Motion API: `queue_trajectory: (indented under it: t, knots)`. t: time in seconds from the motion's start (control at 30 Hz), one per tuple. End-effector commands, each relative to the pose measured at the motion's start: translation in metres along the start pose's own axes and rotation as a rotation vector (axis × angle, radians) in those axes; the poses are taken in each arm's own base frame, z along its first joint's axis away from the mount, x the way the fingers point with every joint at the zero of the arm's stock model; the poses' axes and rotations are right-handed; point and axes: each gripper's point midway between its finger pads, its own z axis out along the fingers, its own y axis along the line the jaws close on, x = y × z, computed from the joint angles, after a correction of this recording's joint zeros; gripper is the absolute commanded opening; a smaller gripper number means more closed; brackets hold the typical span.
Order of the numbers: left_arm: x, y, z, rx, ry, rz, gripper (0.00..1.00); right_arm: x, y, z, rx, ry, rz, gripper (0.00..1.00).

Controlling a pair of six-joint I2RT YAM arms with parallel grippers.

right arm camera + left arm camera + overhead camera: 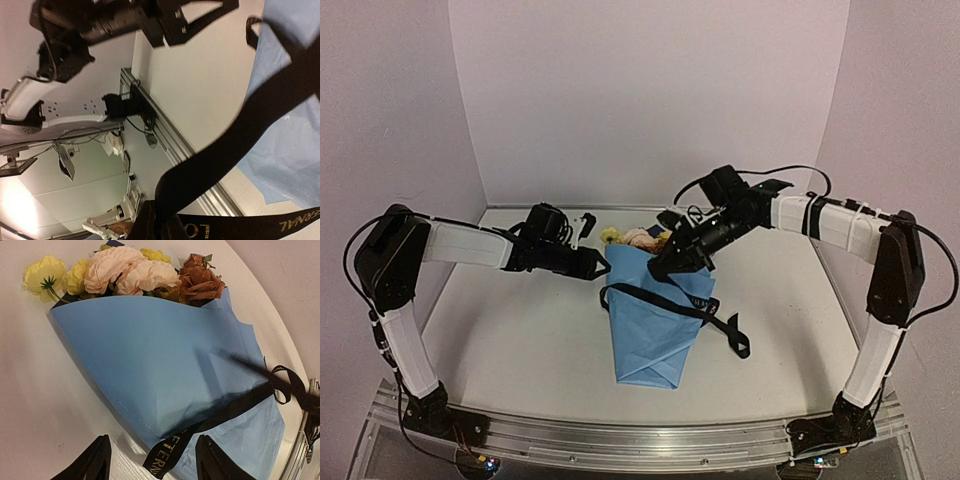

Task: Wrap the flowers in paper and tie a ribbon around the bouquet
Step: Place the right side of the ribbon on the folded bouquet, then cross the ribbon with the folded bouquet.

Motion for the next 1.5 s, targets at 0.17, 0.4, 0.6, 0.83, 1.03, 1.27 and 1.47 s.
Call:
queue_trajectory:
  t: [0.17, 0.4, 0.6, 0.83, 1.03, 1.27, 1.47]
  knots:
    - [-0.008, -0.018, 0.013, 0.085, 0.035, 0.033, 0.61, 0.026, -0.073, 0.013, 0.165, 0.088, 0.121, 0.32]
    - [0.005, -0.011, 0.018, 0.060, 0.085, 0.043, 0.59, 0.034, -0.082, 0.012, 0.307, 0.120, 0.094, 0.44]
    - [0.015, -0.012, 0.020, 0.048, 0.121, 0.066, 0.57, 0.029, -0.106, 0.015, 0.483, 0.110, 0.084, 0.45]
    - [0.023, -0.023, 0.037, 0.027, 0.172, 0.125, 0.56, 0.030, -0.119, 0.017, 0.556, 0.101, 0.109, 0.32]
    - [0.020, -0.030, 0.039, 0.025, 0.171, 0.149, 0.39, 0.032, -0.128, 0.016, 0.606, 0.092, 0.111, 0.30]
    - [0.022, -0.034, 0.038, 0.027, 0.175, 0.158, 0.25, 0.035, -0.130, 0.025, 0.630, 0.098, 0.091, 0.36]
    - [0.024, -0.035, 0.037, 0.032, 0.178, 0.158, 0.20, 0.031, -0.135, 0.046, 0.640, 0.102, 0.086, 0.40]
